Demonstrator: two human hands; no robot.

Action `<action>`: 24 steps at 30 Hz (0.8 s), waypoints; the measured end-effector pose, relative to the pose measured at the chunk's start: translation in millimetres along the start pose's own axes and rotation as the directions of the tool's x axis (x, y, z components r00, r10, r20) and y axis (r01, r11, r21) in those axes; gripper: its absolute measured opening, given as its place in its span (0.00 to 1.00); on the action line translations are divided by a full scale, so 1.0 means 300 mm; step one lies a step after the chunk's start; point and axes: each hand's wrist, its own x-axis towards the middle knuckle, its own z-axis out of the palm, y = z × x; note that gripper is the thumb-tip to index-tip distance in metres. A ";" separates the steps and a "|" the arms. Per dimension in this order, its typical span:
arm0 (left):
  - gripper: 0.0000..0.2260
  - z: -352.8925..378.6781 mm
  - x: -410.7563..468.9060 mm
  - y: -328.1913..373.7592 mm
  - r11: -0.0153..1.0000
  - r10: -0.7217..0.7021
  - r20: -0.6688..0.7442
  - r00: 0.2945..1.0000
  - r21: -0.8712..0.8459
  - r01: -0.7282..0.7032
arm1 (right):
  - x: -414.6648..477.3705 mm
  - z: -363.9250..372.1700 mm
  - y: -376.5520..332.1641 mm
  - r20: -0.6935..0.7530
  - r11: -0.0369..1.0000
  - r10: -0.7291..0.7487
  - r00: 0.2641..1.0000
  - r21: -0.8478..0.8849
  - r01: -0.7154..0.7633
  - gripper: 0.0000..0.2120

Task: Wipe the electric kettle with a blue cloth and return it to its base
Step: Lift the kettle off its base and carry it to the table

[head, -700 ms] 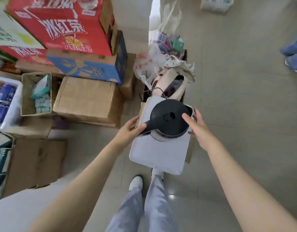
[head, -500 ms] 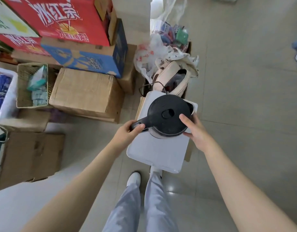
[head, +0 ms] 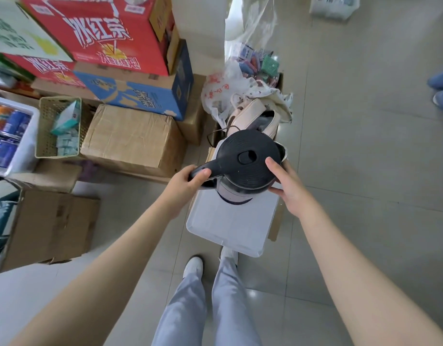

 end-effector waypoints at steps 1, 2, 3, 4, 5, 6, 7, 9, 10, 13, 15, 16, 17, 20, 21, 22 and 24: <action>0.15 -0.018 -0.031 0.033 1.000 0.008 -0.010 1.000 -0.009 -0.008 | -0.032 0.001 -0.029 0.010 1.000 -0.008 1.000 -0.009 0.008 0.24; 0.15 -0.042 -0.065 0.059 1.000 0.019 -0.023 1.000 -0.021 -0.019 | -0.068 0.004 -0.061 0.024 1.000 -0.013 1.000 -0.027 0.014 0.23; 0.17 -0.065 -0.102 0.086 0.999 0.030 -0.035 0.999 -0.039 -0.031 | -0.109 0.009 -0.096 0.045 0.998 -0.018 0.999 -0.052 0.020 0.22; 0.20 -0.090 -0.141 0.113 0.997 0.030 -0.047 0.998 -0.064 -0.033 | -0.152 0.014 -0.130 0.069 0.997 -0.026 0.997 -0.077 0.031 0.20; 0.22 -0.117 -0.183 0.140 0.996 0.030 -0.062 0.998 -0.082 -0.035 | -0.194 0.022 -0.163 0.092 0.994 -0.035 0.995 -0.099 0.045 0.19; 0.23 -0.144 -0.229 0.169 0.995 0.035 -0.075 0.997 -0.087 -0.041 | -0.235 0.031 -0.197 0.116 0.991 -0.048 0.992 -0.119 0.062 0.18; 0.23 -0.171 -0.276 0.196 0.995 0.046 -0.093 0.995 -0.089 -0.054 | -0.277 0.043 -0.230 0.140 0.987 -0.064 0.988 -0.135 0.083 0.18; 0.30 -0.230 -0.361 0.234 0.990 0.064 -0.141 0.988 -0.116 -0.081 | -0.350 0.078 -0.289 0.190 0.979 -0.091 0.978 -0.160 0.122 0.23; 0.35 -0.261 -0.408 0.250 0.986 0.068 -0.161 0.985 -0.137 -0.090 | -0.386 0.104 -0.319 0.213 0.975 -0.103 0.972 -0.171 0.141 0.28; 0.39 -0.388 -0.550 0.263 0.966 0.117 -0.225 0.967 -0.201 -0.164 | -0.488 0.213 -0.402 0.300 0.961 -0.144 0.943 -0.184 0.205 0.32; 0.37 -0.494 -0.645 0.232 0.954 0.118 -0.282 0.952 -0.233 -0.187 | -0.546 0.322 -0.446 0.371 0.950 -0.176 0.912 -0.179 0.256 0.26; 0.37 -0.552 -0.701 0.210 0.949 0.106 -0.314 0.943 -0.251 -0.190 | -0.572 0.387 -0.462 0.408 0.941 -0.194 0.892 -0.178 0.286 0.24; 0.39 -0.610 -0.758 0.182 0.946 0.091 -0.352 0.932 -0.262 -0.192 | -0.597 0.459 -0.475 0.450 0.932 -0.212 0.867 -0.173 0.318 0.22; 0.38 -0.803 -0.968 0.094 0.942 0.062 -0.473 0.879 -0.264 -0.208 | -0.670 0.721 -0.494 0.574 0.909 -0.236 0.784 -0.154 0.386 0.28; 0.36 -0.869 -1.047 0.059 0.942 0.061 -0.510 0.858 -0.256 -0.219 | -0.699 0.820 -0.492 0.614 0.903 -0.231 0.755 -0.154 0.401 0.31; 0.34 -0.935 -1.130 0.023 0.944 0.063 -0.539 0.840 -0.241 -0.225 | -0.732 0.924 -0.488 0.651 0.897 -0.223 0.725 -0.155 0.415 0.34; 0.38 -1.066 -1.293 -0.067 0.946 0.051 -0.609 0.791 -0.225 -0.234 | -0.816 1.136 -0.466 0.705 0.886 -0.210 0.677 -0.155 0.436 0.40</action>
